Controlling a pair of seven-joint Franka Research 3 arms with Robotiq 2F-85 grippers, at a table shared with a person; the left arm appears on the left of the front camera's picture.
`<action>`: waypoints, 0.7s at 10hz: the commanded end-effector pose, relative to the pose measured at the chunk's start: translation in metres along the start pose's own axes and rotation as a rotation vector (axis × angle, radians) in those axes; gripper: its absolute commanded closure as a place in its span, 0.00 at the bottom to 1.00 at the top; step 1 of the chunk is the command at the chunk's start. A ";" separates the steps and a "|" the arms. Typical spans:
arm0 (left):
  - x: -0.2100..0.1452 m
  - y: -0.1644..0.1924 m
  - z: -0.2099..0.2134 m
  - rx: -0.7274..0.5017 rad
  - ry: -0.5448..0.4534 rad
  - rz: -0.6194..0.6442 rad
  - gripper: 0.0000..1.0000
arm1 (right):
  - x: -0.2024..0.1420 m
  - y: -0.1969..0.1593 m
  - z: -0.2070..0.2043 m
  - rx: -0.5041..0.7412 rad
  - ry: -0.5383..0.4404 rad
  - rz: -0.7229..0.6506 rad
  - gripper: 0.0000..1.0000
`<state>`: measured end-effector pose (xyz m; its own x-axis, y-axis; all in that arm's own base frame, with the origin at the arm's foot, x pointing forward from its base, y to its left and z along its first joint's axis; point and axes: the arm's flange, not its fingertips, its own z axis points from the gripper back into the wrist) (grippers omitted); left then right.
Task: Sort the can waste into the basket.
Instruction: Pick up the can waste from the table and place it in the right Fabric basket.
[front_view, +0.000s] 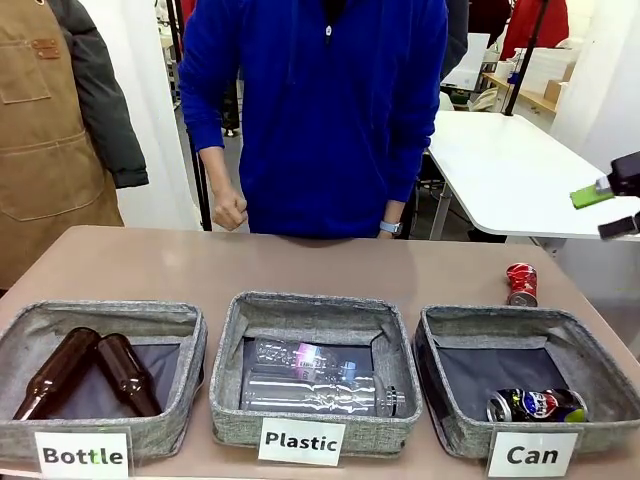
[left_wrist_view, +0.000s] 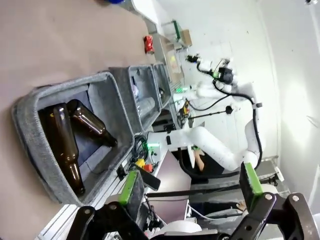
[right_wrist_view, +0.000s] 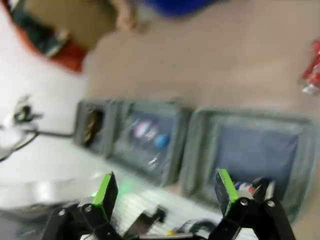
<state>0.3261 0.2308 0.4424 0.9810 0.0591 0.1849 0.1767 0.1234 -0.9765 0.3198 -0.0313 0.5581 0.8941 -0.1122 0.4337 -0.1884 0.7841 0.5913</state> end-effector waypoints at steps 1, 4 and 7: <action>0.001 0.006 -0.056 0.041 0.057 -0.022 0.00 | 0.024 -0.012 -0.032 -0.226 -0.054 0.047 0.00; 0.015 0.024 -0.155 0.053 0.177 0.014 0.00 | 0.065 -0.044 -0.045 -0.308 -0.011 0.030 0.00; 0.011 0.051 -0.240 0.058 0.289 0.021 0.00 | 0.076 -0.082 -0.057 -0.357 -0.051 0.028 0.00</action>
<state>0.3634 0.0076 0.3718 0.9682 -0.2198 0.1195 0.1610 0.1814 -0.9701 0.4198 -0.0707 0.4945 0.8787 -0.0835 0.4700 -0.0732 0.9494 0.3055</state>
